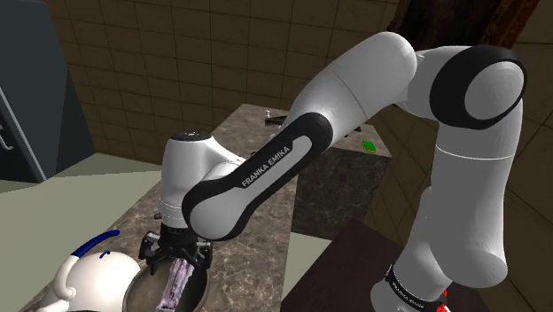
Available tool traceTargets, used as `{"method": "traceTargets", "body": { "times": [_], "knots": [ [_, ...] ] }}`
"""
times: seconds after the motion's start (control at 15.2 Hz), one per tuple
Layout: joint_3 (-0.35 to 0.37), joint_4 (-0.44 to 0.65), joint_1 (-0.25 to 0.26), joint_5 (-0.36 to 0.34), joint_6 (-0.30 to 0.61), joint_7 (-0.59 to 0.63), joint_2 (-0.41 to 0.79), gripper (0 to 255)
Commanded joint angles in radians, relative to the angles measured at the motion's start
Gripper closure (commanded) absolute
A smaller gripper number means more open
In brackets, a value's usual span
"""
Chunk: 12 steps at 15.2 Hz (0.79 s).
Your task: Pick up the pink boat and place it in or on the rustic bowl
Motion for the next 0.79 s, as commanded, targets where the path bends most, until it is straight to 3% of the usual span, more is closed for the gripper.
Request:
{"method": "traceTargets", "body": {
  "times": [0.0,0.2,0.73],
  "knots": [
    [0.004,0.001,-0.009,0.012,-0.028,-0.008,-0.028,0],
    [0.011,0.011,-0.03,0.041,-0.109,-0.028,-0.1,0],
    [0.011,0.011,-0.029,0.042,-0.109,-0.029,-0.1,0]
  ]
}}
